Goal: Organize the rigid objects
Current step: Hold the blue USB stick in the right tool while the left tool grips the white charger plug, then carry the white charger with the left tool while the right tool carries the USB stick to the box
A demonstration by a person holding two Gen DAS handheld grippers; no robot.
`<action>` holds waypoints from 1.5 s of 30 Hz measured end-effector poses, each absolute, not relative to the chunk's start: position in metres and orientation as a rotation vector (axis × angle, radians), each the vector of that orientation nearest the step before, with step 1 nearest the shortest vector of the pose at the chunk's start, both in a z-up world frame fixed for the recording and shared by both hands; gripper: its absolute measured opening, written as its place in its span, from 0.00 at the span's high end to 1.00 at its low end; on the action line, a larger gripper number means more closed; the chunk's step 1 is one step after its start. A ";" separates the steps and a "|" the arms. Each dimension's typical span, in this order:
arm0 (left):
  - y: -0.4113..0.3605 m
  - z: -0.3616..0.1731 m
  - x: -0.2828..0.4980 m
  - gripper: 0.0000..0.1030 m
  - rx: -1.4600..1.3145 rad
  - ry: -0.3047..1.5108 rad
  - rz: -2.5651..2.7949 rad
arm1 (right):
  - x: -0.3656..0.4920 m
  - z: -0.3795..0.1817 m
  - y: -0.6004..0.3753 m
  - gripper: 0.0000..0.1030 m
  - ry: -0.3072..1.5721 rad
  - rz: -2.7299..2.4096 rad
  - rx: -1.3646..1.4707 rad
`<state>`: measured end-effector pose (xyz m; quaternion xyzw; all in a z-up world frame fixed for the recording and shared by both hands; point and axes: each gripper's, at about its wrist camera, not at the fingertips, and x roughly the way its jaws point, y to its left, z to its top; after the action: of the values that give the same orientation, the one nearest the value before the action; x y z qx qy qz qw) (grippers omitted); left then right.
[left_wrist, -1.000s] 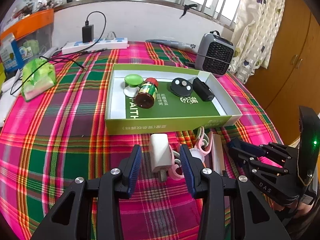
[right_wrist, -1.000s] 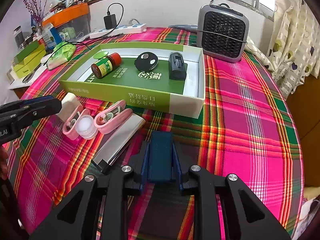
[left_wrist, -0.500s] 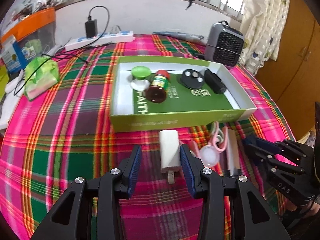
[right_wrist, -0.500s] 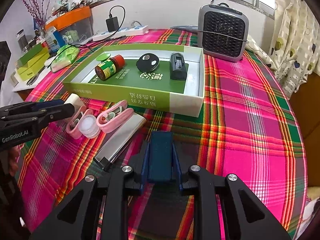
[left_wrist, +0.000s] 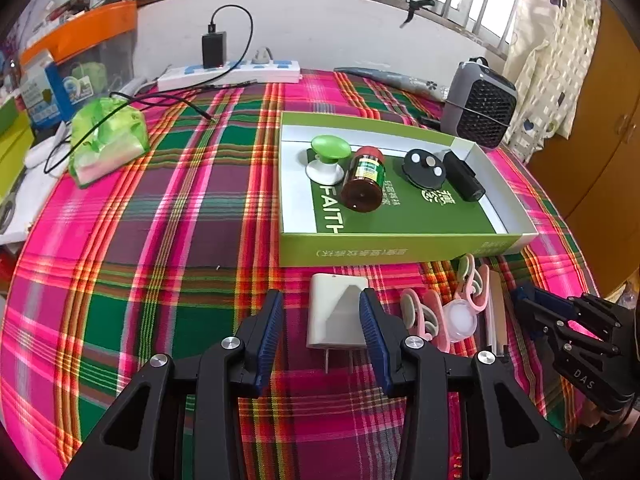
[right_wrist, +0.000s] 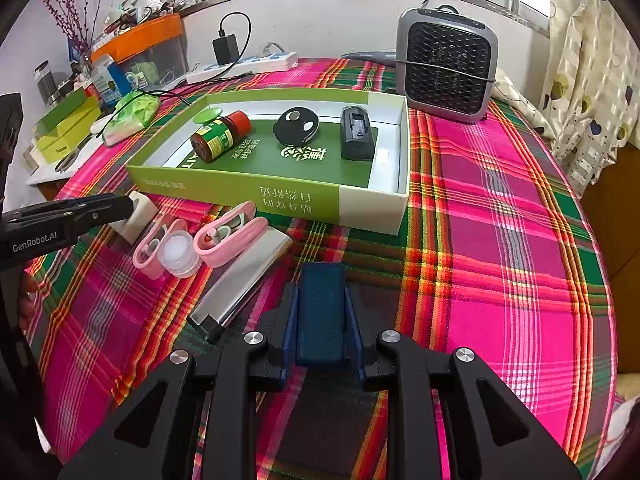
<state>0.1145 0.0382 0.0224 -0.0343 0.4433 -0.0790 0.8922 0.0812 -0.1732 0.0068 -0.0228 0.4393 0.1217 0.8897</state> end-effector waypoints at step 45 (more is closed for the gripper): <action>0.019 0.009 0.121 0.69 0.036 0.909 -0.111 | 0.084 0.007 -0.170 0.77 0.902 0.247 -0.082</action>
<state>0.1213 0.0191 0.0088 0.0172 0.4388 -0.0536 0.8968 0.0843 -0.1696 0.0067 -0.0393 0.4348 0.1191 0.8918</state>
